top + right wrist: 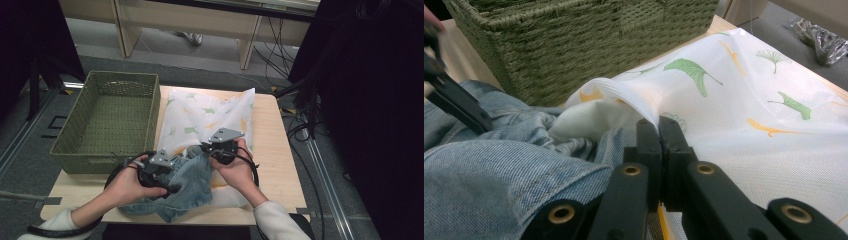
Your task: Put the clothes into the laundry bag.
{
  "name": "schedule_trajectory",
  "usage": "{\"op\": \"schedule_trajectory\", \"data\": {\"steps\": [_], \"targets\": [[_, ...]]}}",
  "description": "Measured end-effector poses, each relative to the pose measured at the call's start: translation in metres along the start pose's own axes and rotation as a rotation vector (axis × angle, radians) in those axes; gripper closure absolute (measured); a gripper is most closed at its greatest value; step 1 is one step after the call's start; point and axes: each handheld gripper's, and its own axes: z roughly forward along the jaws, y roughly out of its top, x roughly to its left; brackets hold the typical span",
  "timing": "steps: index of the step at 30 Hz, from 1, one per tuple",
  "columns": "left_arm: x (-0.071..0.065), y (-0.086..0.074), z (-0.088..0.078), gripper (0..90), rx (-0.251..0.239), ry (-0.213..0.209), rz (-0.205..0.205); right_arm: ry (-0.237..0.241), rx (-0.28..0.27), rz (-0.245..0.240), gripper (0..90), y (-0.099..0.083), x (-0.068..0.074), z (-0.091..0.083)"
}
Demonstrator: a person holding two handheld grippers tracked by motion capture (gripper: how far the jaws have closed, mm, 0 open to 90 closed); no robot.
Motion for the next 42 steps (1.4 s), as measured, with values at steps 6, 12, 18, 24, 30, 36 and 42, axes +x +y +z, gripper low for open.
{"op": "schedule_trajectory", "data": {"steps": [6, 12, 18, 24, 30, 36, 42], "targets": [[-0.001, 0.002, 0.027, 56.3, 0.052, 0.015, -0.012, 0.007, 0.019, -0.014, 90.0, -0.002, 0.003, 0.003], [0.002, 0.002, 0.036, 79.2, 0.042, 0.005, -0.089, 0.01, 0.027, -0.012, 90.0, -0.006, 0.002, 0.002], [0.005, 0.006, 0.024, 83.0, -0.038, 0.004, -0.127, 0.011, 0.018, -0.006, 90.0, -0.003, 0.004, 0.0], [0.006, 0.02, 0.009, 83.6, -0.151, -0.036, -0.189, -0.008, -0.025, -0.011, 90.0, 0.004, 0.005, -0.007], [0.008, 0.037, -0.004, 83.7, -0.196, -0.007, -0.179, -0.017, -0.045, -0.013, 90.0, 0.007, 0.003, -0.011], [0.017, 0.043, -0.005, 83.7, -0.203, 0.013, -0.204, -0.02, -0.053, -0.013, 90.0, 0.008, 0.003, -0.012], [0.018, 0.05, 0.0, 83.6, -0.201, 0.053, -0.187, -0.012, -0.06, 0.001, 90.0, 0.01, 0.005, -0.013]]}}
